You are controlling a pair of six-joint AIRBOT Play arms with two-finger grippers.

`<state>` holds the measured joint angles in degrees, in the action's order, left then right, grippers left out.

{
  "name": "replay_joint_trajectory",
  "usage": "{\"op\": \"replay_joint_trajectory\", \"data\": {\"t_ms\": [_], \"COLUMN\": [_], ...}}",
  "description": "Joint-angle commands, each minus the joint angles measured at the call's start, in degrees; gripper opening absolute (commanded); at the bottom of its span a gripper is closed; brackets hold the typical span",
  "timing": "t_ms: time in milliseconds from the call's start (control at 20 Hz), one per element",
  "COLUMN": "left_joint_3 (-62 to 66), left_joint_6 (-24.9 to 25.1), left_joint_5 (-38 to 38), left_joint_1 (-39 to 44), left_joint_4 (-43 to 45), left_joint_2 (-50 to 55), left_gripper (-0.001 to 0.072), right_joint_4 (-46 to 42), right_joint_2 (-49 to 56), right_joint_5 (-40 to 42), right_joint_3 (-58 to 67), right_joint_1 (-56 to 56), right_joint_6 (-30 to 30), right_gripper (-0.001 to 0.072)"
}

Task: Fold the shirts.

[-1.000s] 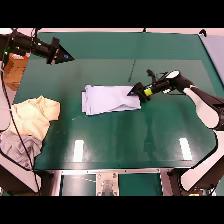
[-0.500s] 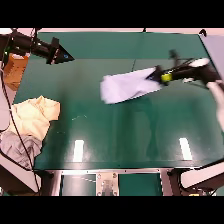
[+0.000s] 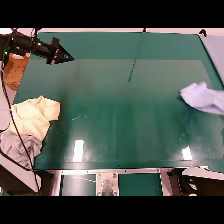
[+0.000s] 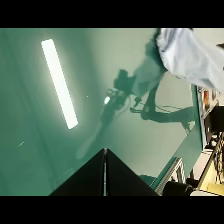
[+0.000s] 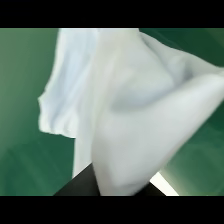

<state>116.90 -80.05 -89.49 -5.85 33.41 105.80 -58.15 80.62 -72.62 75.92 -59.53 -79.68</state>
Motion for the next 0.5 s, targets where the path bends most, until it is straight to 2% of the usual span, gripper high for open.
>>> {"op": "replay_joint_trajectory", "data": {"t_ms": [0,150,400,450], "left_joint_3": [0.0,0.0,0.0,0.0], "left_joint_6": [0.0,0.0,0.0,0.0], "left_joint_5": [0.0,0.0,-0.1,-0.1], "left_joint_1": [0.0,0.0,0.0,0.0], "left_joint_4": [0.0,0.0,0.0,0.0], "left_joint_2": [0.0,0.0,0.0,0.0], "left_gripper": [0.0022,0.0022,0.0022,0.0022], "right_joint_4": [-4.7,-5.6,-5.5,-5.5], "right_joint_2": [-2.6,-4.9,-7.3,-7.3], "right_joint_5": [-0.2,3.0,11.7,11.8], "right_joint_3": [-9.7,-20.7,-31.6,-32.2], "right_joint_1": [-15.8,-24.3,-28.4,-28.4], "right_joint_6": [1.3,4.7,4.7,4.7], "right_gripper": [0.0014,0.0015,0.0018,0.0074]}}
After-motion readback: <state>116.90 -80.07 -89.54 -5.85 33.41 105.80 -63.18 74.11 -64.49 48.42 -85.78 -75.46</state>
